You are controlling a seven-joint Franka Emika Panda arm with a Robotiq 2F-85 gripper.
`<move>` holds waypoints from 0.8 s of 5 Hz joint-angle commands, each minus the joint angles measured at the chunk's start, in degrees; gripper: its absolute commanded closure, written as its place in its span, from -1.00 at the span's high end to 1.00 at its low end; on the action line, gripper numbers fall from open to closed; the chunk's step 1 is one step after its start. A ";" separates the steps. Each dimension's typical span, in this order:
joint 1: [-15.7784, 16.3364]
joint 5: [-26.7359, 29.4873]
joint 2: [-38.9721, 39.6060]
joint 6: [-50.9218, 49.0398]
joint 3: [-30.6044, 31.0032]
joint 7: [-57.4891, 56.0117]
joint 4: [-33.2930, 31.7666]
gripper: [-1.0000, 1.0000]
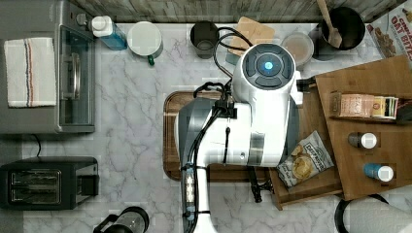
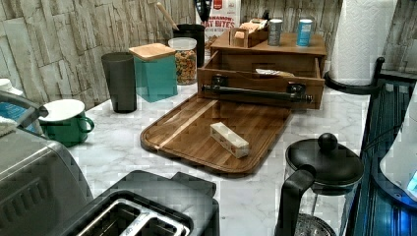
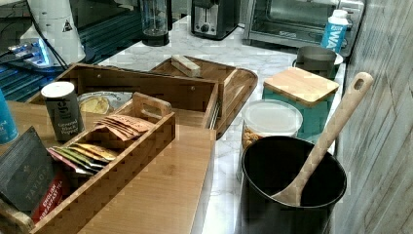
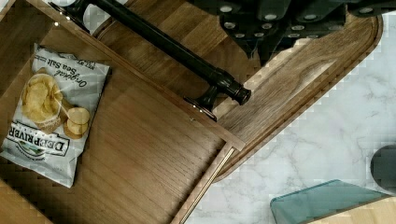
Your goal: Close the drawer.
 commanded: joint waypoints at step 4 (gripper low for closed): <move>1.52 3.62 -3.85 12.70 3.43 -18.25 -12.47 -1.00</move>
